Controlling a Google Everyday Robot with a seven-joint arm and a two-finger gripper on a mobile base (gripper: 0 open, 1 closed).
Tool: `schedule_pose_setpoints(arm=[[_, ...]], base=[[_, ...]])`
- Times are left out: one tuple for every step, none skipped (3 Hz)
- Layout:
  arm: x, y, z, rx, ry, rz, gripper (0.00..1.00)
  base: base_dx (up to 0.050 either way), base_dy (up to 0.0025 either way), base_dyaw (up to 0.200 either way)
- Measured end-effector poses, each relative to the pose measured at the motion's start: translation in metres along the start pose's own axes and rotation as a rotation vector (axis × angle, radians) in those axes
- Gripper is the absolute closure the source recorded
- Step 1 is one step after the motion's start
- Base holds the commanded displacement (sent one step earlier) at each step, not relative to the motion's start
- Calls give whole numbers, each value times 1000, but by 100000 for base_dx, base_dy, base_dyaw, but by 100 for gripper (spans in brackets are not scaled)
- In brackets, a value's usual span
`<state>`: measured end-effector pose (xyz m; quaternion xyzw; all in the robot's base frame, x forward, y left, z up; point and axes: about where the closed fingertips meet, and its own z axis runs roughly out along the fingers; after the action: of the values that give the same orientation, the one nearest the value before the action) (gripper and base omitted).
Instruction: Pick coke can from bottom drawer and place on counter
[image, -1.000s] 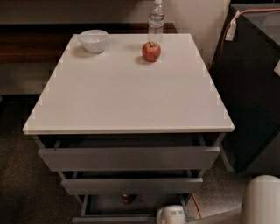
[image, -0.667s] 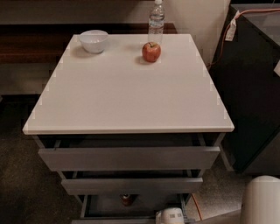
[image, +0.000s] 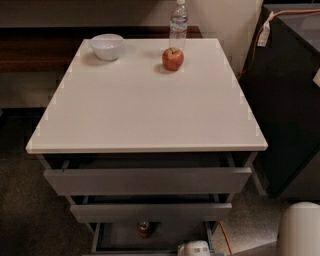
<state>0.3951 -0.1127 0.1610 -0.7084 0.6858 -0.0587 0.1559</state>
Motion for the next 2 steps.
schedule_pose_setpoints(arm=[[-2, 3, -1, -2, -2, -2, 100], [-7, 13, -5, -9, -7, -8, 100]], base=[[0, 0, 0], [0, 0, 0]])
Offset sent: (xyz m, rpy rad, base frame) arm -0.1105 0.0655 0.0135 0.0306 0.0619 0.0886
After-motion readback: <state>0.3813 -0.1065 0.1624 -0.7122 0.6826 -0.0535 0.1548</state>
